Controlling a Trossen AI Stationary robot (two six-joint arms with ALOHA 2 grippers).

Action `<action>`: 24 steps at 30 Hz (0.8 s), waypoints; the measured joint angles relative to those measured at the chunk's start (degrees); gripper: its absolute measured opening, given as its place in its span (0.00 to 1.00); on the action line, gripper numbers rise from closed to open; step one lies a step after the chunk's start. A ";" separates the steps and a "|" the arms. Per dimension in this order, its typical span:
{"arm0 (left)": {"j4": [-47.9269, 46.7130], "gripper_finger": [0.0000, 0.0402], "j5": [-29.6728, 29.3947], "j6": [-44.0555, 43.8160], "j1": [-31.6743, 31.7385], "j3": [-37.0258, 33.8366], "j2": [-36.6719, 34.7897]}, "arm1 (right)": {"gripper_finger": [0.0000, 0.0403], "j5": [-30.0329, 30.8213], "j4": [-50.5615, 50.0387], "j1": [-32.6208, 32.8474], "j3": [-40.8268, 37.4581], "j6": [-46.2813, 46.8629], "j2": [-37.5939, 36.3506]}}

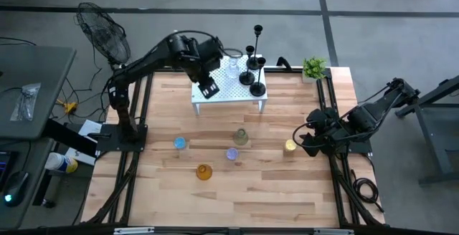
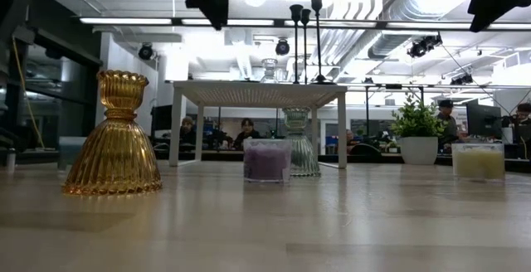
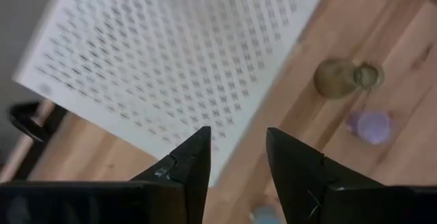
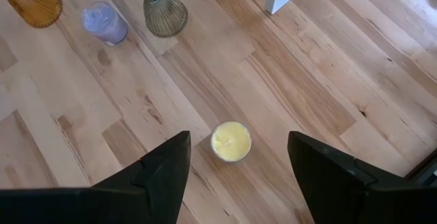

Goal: Pick & Place candle stick holders
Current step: Put the yellow candle holder on the shelf

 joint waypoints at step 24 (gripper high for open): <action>8.39 0.34 5.77 -22.95 -18.33 -34.75 -14.97 | 0.59 -0.28 -0.31 0.00 0.00 -2.28 -0.01</action>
